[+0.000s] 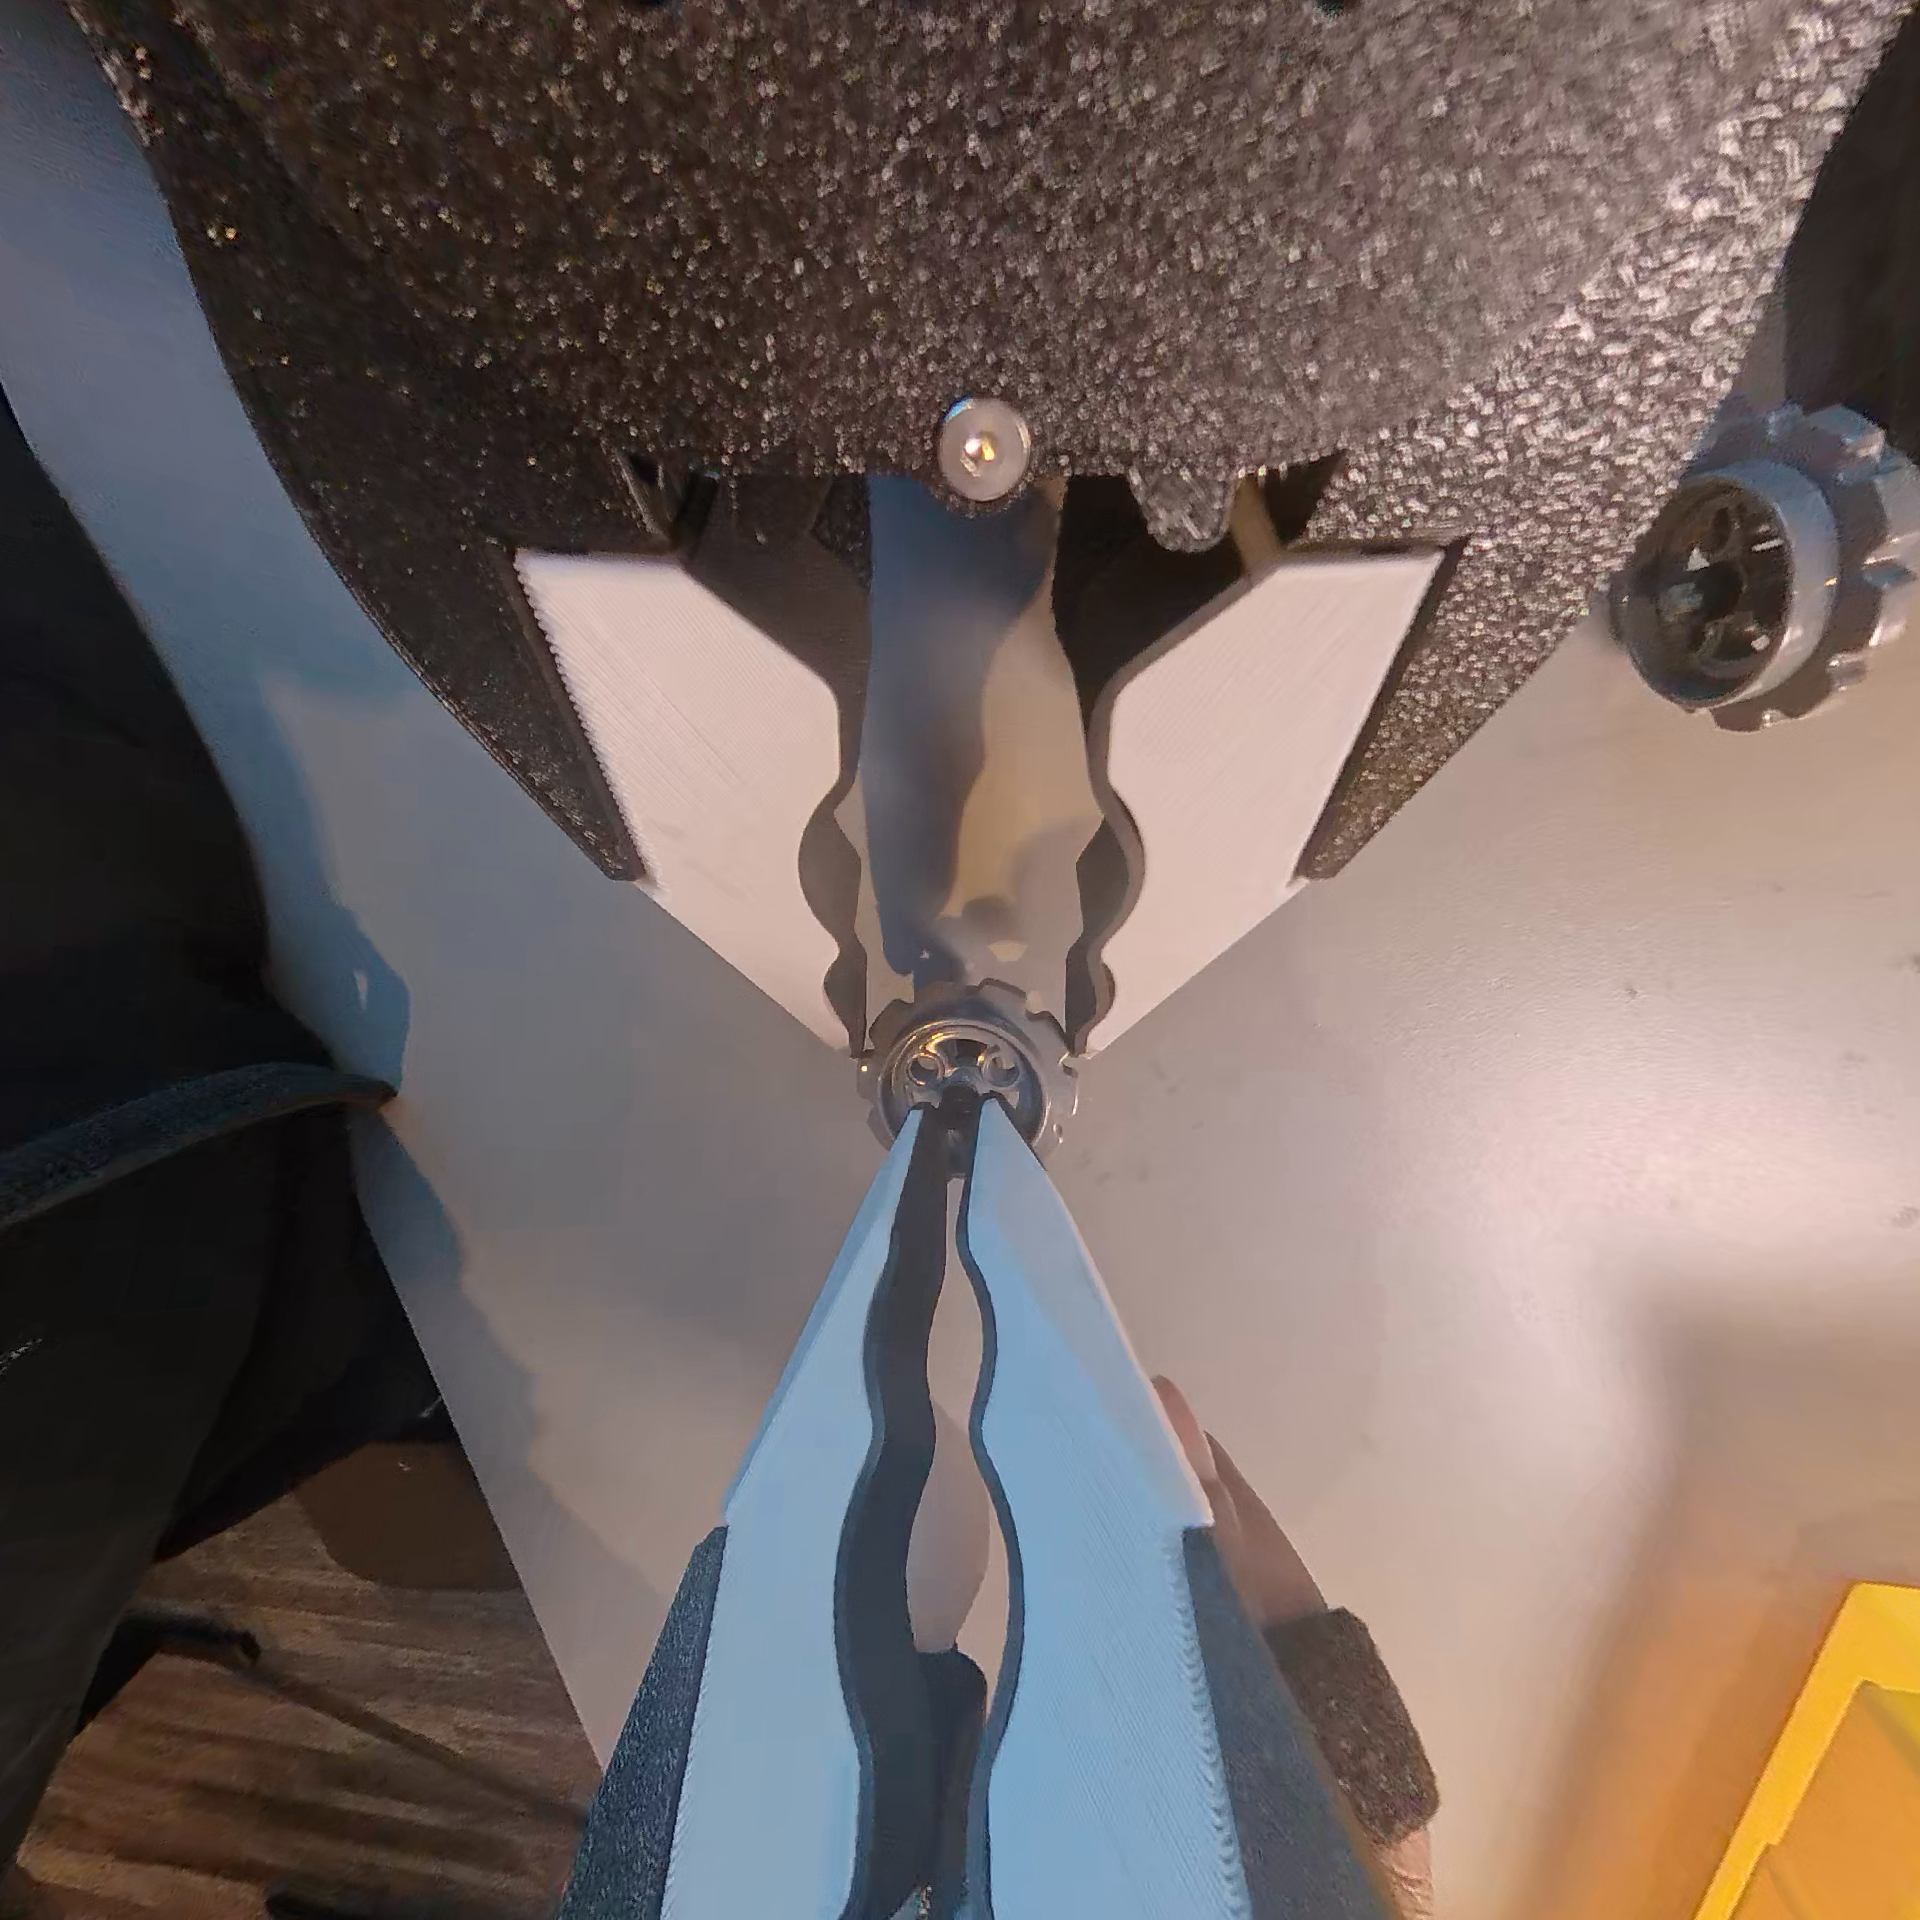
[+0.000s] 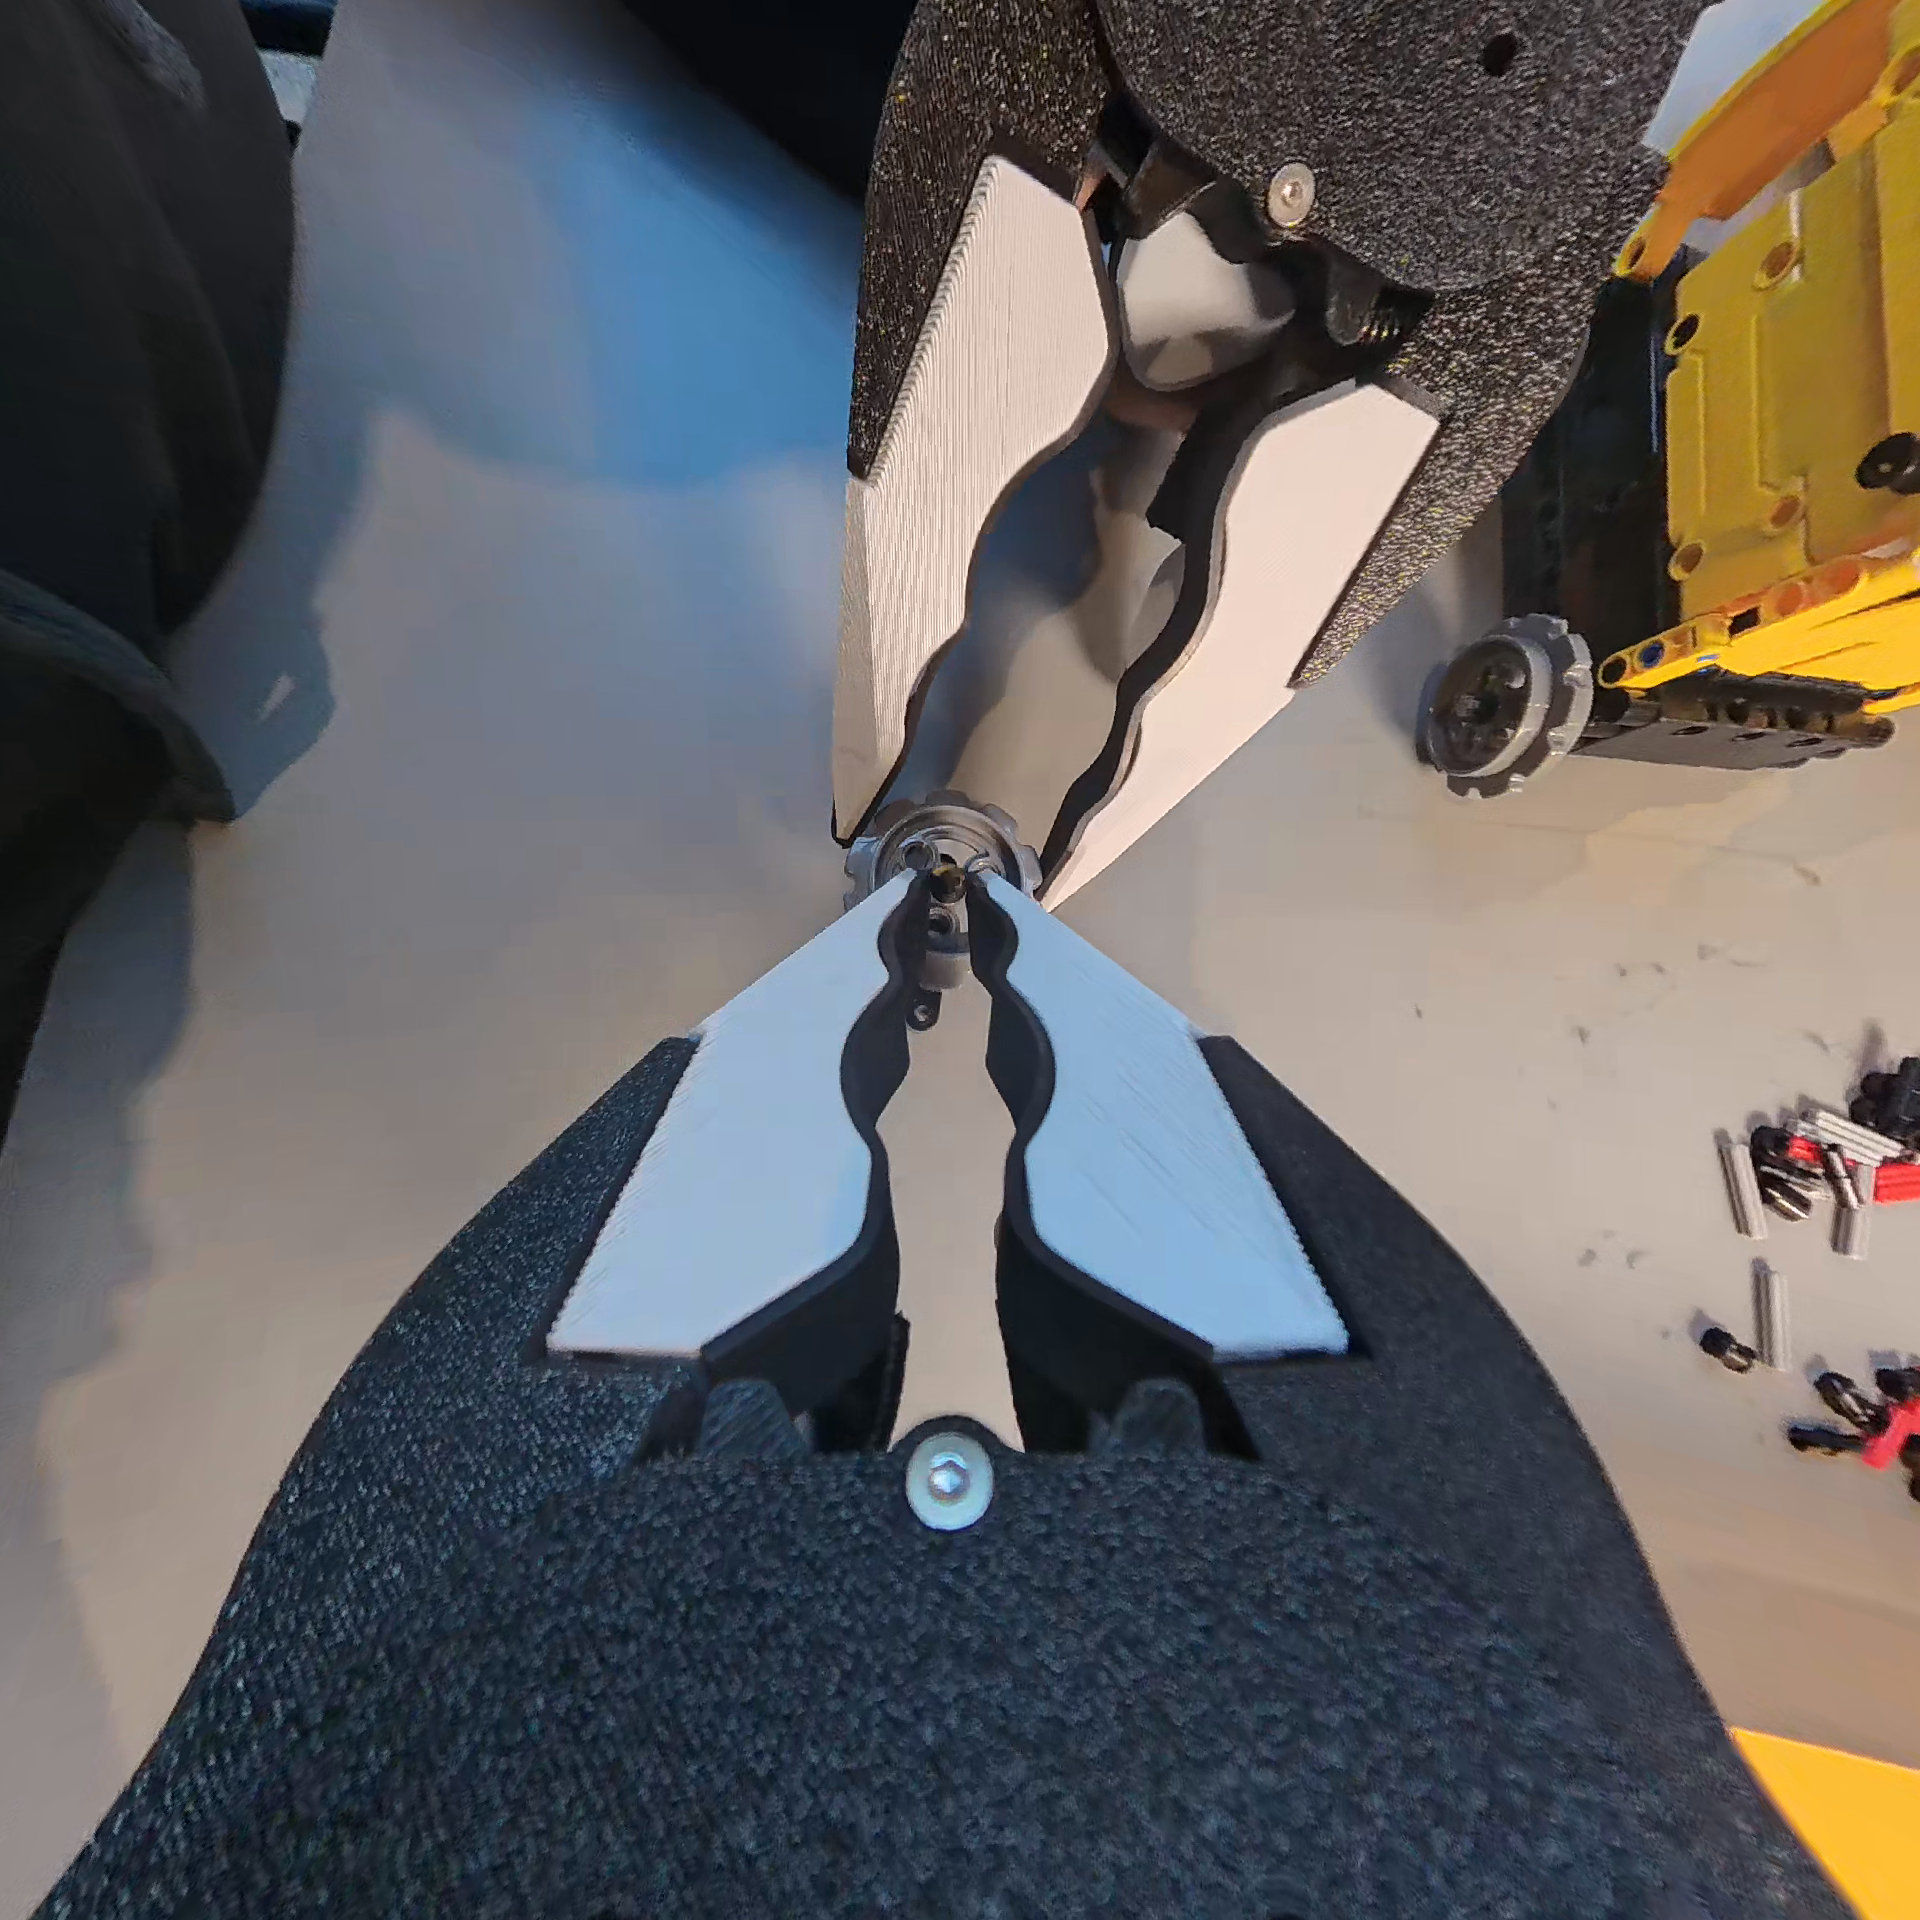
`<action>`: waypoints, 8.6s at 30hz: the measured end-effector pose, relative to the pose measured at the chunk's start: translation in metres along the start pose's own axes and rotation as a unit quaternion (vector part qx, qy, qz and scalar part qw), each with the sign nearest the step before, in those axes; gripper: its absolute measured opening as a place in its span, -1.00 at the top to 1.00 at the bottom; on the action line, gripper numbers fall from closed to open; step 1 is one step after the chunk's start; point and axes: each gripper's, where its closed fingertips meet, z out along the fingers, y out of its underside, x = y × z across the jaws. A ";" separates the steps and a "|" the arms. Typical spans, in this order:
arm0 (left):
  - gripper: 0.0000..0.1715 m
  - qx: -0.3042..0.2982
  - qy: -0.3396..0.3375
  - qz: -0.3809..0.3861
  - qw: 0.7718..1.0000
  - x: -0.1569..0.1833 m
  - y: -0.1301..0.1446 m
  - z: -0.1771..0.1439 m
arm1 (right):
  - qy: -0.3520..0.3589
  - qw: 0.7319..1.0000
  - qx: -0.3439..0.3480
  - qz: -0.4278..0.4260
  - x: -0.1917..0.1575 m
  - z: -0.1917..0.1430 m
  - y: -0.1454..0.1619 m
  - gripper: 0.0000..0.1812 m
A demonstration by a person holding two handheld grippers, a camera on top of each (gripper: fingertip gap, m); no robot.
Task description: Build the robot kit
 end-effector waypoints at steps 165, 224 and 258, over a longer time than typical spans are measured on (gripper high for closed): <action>0.79 -0.068 -0.093 0.061 0.991 -0.029 0.033 -0.030 | 0.184 0.971 0.154 0.020 0.045 -0.001 0.024 0.67; 0.50 0.290 -0.125 -0.003 0.949 -0.031 -0.064 -0.107 | 0.246 0.914 0.321 0.012 0.047 -0.043 -0.027 0.89; 0.84 0.176 -0.195 -0.020 0.965 -0.058 -0.040 -0.053 | 0.176 0.974 0.144 0.004 0.078 -0.030 0.035 0.77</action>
